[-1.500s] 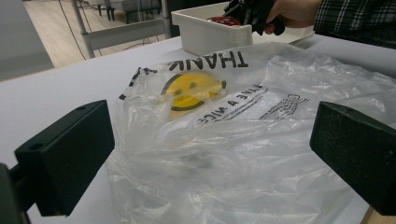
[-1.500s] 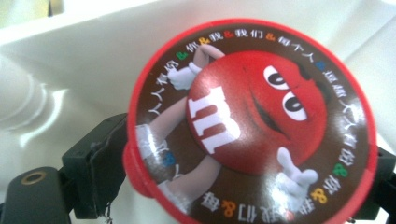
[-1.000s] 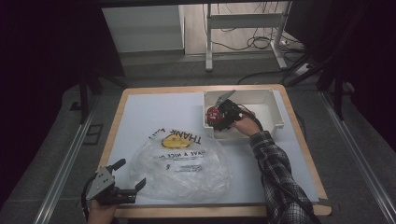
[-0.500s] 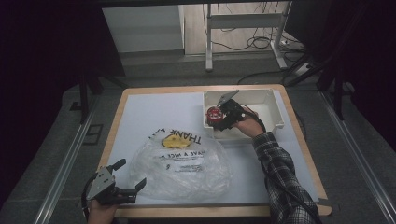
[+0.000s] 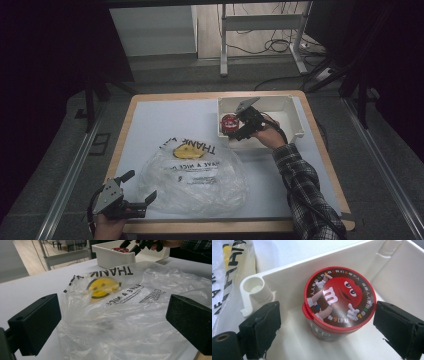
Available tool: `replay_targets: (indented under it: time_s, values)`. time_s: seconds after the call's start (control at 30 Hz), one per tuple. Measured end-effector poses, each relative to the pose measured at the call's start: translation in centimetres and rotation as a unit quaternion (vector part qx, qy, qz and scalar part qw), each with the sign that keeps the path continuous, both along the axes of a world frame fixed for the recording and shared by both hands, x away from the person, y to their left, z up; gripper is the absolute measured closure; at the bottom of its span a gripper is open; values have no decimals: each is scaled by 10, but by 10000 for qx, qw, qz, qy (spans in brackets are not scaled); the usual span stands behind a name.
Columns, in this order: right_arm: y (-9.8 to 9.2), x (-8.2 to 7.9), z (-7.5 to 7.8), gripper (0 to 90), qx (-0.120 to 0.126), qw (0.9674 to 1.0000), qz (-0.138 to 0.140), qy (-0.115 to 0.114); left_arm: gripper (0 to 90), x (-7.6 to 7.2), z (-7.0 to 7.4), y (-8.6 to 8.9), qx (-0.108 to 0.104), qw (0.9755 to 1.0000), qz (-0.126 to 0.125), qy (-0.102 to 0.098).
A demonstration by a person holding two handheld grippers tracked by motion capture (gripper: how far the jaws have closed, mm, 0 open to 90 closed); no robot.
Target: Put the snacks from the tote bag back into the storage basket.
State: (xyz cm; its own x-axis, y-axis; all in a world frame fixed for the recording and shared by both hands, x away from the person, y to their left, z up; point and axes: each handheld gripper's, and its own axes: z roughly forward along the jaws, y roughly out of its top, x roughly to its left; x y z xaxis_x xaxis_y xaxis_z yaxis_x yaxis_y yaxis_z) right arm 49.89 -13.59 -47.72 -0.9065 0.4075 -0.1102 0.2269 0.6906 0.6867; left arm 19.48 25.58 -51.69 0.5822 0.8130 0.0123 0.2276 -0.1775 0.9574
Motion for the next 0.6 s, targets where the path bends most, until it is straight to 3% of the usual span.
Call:
replay_targets:
  time_s: [0.6]
  values:
    - [-12, -15, 3, 73, 142, 9997, -185, -66, 0, 0, 0, 0, 6, 10000, 5, 3]
